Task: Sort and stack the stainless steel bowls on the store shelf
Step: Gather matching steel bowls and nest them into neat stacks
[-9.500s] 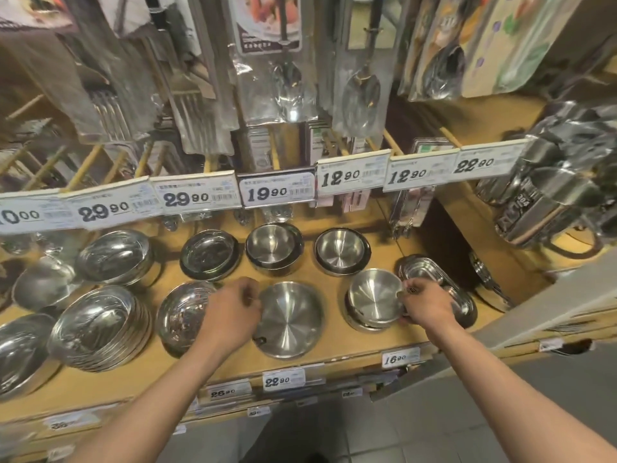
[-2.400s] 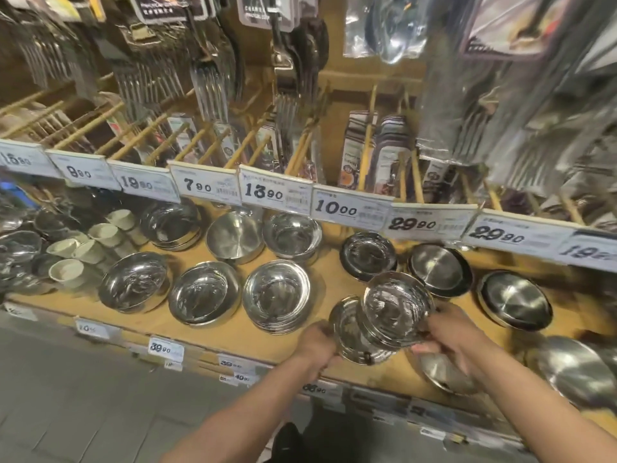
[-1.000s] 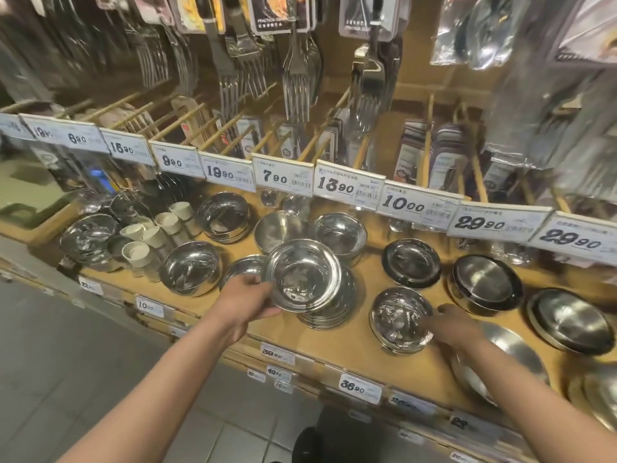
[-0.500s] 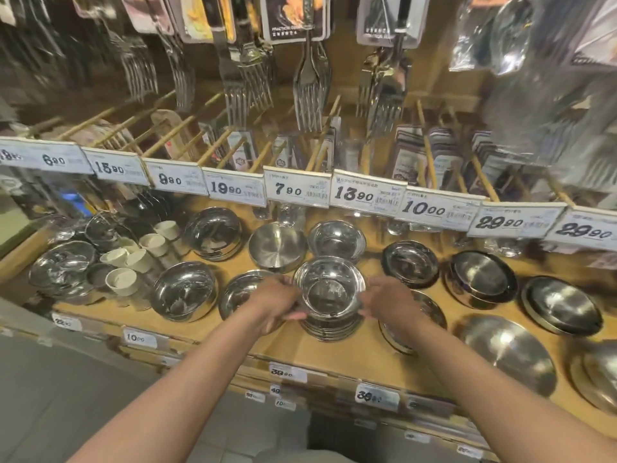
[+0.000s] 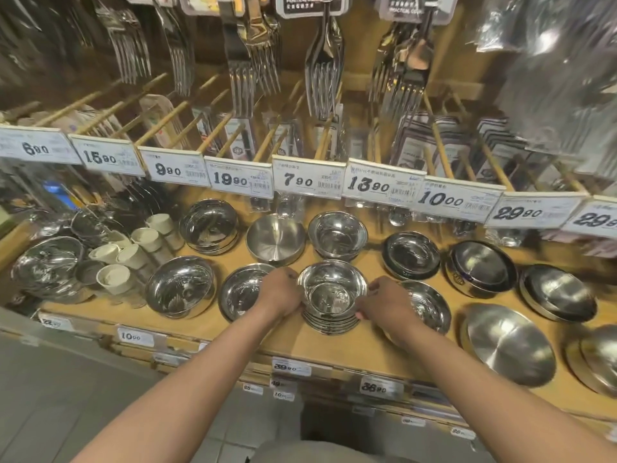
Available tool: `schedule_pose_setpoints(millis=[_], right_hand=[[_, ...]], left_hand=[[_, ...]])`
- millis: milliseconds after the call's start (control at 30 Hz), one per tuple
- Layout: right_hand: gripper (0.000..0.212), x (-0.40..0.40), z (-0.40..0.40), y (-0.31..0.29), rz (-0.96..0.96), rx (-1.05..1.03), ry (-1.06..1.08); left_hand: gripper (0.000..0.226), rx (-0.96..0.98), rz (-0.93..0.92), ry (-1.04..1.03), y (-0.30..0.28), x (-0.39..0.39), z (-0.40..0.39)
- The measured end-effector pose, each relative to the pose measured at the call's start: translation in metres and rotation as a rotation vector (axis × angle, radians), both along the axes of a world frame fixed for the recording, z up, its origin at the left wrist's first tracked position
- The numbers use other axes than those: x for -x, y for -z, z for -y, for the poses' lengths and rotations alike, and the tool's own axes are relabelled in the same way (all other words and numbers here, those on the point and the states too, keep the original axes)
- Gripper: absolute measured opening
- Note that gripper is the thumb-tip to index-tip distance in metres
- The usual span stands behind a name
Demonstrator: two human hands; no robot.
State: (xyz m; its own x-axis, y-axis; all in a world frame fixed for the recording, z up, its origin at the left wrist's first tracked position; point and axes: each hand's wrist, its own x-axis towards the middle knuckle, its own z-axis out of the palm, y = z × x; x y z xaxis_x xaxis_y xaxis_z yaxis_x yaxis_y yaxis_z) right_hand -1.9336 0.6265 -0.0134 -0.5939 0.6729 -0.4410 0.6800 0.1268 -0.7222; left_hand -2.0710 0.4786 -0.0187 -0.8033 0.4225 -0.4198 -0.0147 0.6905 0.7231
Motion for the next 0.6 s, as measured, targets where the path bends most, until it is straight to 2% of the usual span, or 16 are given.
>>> schedule_pose_setpoints(millis=[100, 400, 500, 600], right_hand=[[0.027, -0.0008, 0.0012, -0.0022, 0.000, -0.027, -0.011], [0.028, -0.0014, 0.0028, -0.0006, 0.018, -0.077, -0.031], [0.022, -0.0021, 0.0029, -0.0007, -0.019, -0.025, -0.001], [0.011, -0.0030, 0.0000, 0.0011, -0.006, -0.117, -0.084]], left_hand=[[0.026, 0.000, -0.020, -0.011, 0.0020, 0.0005, -0.0010], [0.033, -0.027, 0.006, -0.029, 0.0030, -0.0035, 0.0016], [0.037, -0.016, 0.041, -0.053, 0.0018, -0.0059, 0.0025], [0.039, -0.029, 0.050, -0.072, 0.0030, -0.0086, 0.0016]])
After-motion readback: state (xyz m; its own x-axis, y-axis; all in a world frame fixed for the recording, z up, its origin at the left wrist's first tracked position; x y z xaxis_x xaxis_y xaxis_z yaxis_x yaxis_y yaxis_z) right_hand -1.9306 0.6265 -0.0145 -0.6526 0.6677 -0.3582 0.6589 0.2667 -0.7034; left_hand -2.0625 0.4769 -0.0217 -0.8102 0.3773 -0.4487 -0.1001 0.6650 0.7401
